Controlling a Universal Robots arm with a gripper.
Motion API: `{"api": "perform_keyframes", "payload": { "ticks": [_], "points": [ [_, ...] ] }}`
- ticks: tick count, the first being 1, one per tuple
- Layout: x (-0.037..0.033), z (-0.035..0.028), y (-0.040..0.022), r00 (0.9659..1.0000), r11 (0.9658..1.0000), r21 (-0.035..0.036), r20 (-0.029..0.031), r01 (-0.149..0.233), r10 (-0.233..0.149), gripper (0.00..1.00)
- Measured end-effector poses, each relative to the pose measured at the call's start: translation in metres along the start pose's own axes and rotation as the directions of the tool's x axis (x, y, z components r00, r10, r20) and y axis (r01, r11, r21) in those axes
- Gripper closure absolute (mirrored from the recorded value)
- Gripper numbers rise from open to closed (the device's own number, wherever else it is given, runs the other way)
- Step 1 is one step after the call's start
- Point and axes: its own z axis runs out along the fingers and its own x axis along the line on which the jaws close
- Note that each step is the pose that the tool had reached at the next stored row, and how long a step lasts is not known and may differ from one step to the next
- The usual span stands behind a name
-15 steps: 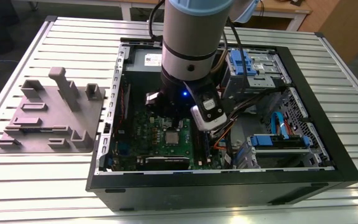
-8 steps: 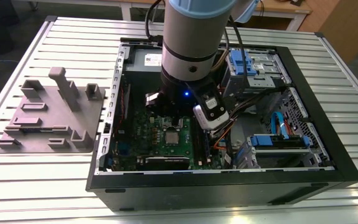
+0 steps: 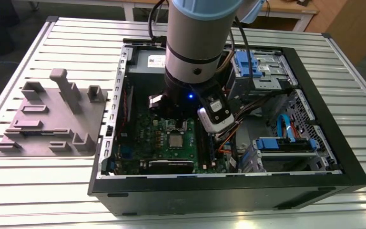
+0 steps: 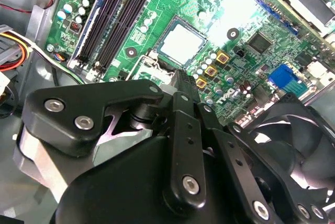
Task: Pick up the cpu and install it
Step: 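Close the cpu cover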
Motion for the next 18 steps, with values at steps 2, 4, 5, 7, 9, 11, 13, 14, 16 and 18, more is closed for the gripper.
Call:
{"api": "perform_keyframes", "payload": {
  "ticks": [2, 4, 5, 7, 9, 11, 13, 14, 16, 18],
  "points": [
    [0.0000, 0.0000, 0.0000, 1.0000, 1.0000, 0.0000, 0.0000, 0.000, 0.000, 0.89],
    [0.0000, 0.0000, 0.0000, 1.0000, 1.0000, 0.0000, 0.0000, 0.000, 0.000, 0.89],
    [0.0000, 0.0000, 0.0000, 1.0000, 1.0000, 0.0000, 0.0000, 0.000, 0.000, 0.89],
    [0.0000, 0.0000, 0.0000, 1.0000, 1.0000, 0.0000, 0.0000, 0.000, 0.000, 0.89],
    [0.0000, 0.0000, -0.0001, 1.0000, 1.0000, -0.0050, 0.0002, 0.000, 0.000, 0.89],
    [0.0000, 0.0000, -0.0001, 1.0000, 0.9992, -0.0401, 0.0025, 0.002, -0.002, 0.89],
    [0.0000, 0.0001, -0.0001, 1.0000, 0.9973, -0.0736, 0.0046, 0.004, -0.004, 0.89],
    [-0.0001, 0.0002, -0.0001, 1.0000, 0.9971, -0.0754, 0.0044, 0.008, -0.007, 0.89],
    [-0.0003, 0.0002, -0.0001, 0.9995, 0.9967, -0.0748, 0.0022, 0.031, -0.031, 0.89],
    [-0.0003, 0.0004, -0.0001, 0.9977, 0.9949, -0.0742, -0.0009, 0.068, -0.068, 0.89]
  ]
}}
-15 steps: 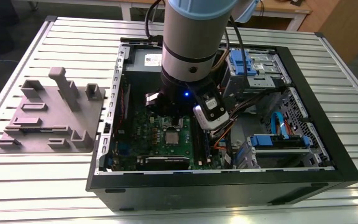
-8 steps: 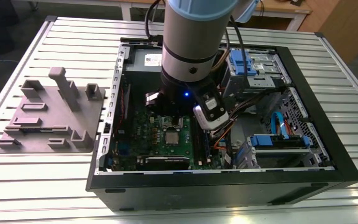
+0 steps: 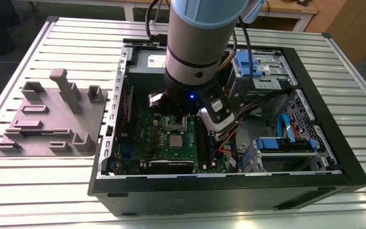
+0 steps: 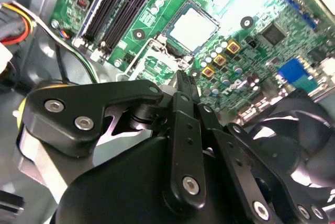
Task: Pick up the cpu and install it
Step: 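Close the cpu cover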
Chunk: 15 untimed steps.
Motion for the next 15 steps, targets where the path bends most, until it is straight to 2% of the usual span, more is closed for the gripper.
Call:
{"api": "perform_keyframes", "payload": {
  "ticks": [3, 6, 7, 10, 12, 15],
  "points": [
    [0.0000, 0.0005, -0.0001, 0.9988, 0.9988, 0.0030, -0.0082, 0.048, -0.048, 0.89],
    [-0.0001, 0.0015, -0.0003, 0.9965, 0.9965, 0.0157, -0.0165, 0.083, -0.082, 0.89],
    [0.0000, 0.0018, -0.0003, 0.9952, 0.9952, 0.0171, -0.0191, 0.097, -0.096, 0.89],
    [-0.0001, 0.0025, -0.0005, 0.9884, 0.9885, 0.0171, -0.0279, 0.150, -0.149, 0.89],
    [-0.0004, 0.0029, -0.0006, 0.9845, 0.9847, 0.0170, -0.0316, 0.173, -0.173, 0.89],
    [-0.0070, 0.0040, -0.0011, 0.9840, 0.9843, 0.0167, -0.0321, 0.176, -0.175, 0.89]
  ]
}}
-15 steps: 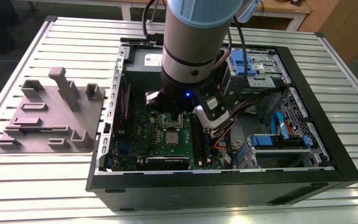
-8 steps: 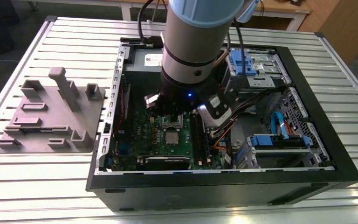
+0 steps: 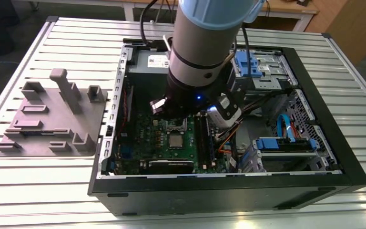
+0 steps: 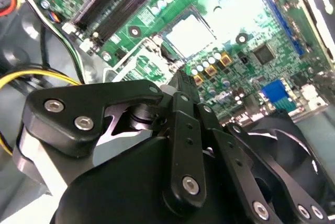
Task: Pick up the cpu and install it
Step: 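Close the cpu cover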
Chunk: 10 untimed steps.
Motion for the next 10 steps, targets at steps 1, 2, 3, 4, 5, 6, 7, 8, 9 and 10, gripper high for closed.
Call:
{"api": "perform_keyframes", "payload": {
  "ticks": [1, 2, 3, 4, 5, 6, 7, 8, 9, 10],
  "points": [
    [-0.0030, 0.0004, -0.0002, 1.0000, 1.0000, 0.0000, 0.0000, 0.000, 0.000, 0.89],
    [-0.0064, 0.0009, 0.0000, 1.0000, 1.0000, 0.0001, 0.0000, 0.000, 0.000, 0.89],
    [-0.0099, 0.0014, 0.0005, 1.0000, 1.0000, 0.0003, -0.0001, 0.000, 0.000, 0.89],
    [-0.0133, 0.0019, 0.0012, 1.0000, 1.0000, 0.0006, -0.0004, 0.000, 0.000, 0.89],
    [-0.0169, 0.0026, 0.0019, 1.0000, 1.0000, 0.0007, -0.0004, 0.000, 0.000, 0.89],
    [-0.0202, 0.0033, 0.0027, 1.0000, 1.0000, 0.0008, -0.0005, 0.000, 0.000, 0.89],
    [-0.0241, 0.0041, 0.0033, 1.0000, 1.0000, 0.0008, -0.0008, 0.000, 0.000, 0.89],
    [-0.0277, 0.0049, 0.0036, 1.0000, 1.0000, 0.0006, -0.0014, 0.000, 0.000, 0.89],
    [-0.0309, 0.0056, 0.0037, 1.0000, 1.0000, 0.0005, -0.0022, 0.000, 0.000, 0.89],
    [-0.0327, 0.0063, 0.0035, 1.0000, 1.0000, 0.0004, -0.0027, 0.000, 0.000, 0.89]
  ]
}}
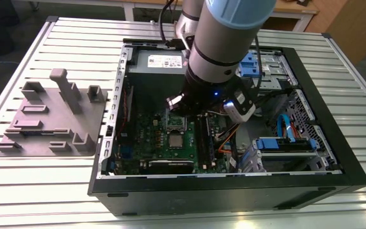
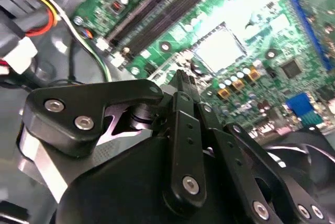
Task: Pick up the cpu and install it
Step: 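Close the cpu cover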
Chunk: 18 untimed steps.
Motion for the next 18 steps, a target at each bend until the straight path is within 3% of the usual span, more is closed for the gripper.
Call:
{"api": "perform_keyframes", "payload": {
  "ticks": [3, 6, 9, 14, 15, 18],
  "points": [
    [-0.0005, 0.0014, -0.0003, 0.9992, 0.9992, 0.0006, -0.0056, 0.039, -0.039, 0.89],
    [-0.0006, 0.0025, -0.0005, 0.9955, 0.9956, 0.0015, -0.0138, 0.093, -0.093, 0.89],
    [-0.0006, 0.0035, -0.0006, 0.9890, 0.9892, 0.0018, -0.0218, 0.147, -0.147, 0.89],
    [-0.0006, 0.0044, -0.0007, 0.9729, 0.9735, 0.0015, -0.0341, 0.229, -0.228, 0.89],
    [-0.0006, 0.0043, -0.0008, 0.9711, 0.9717, 0.0016, -0.0354, 0.236, -0.236, 0.89],
    [-0.0006, 0.0044, -0.0008, 0.9707, 0.9713, 0.0015, -0.0356, 0.238, -0.238, 0.89]
  ]
}}
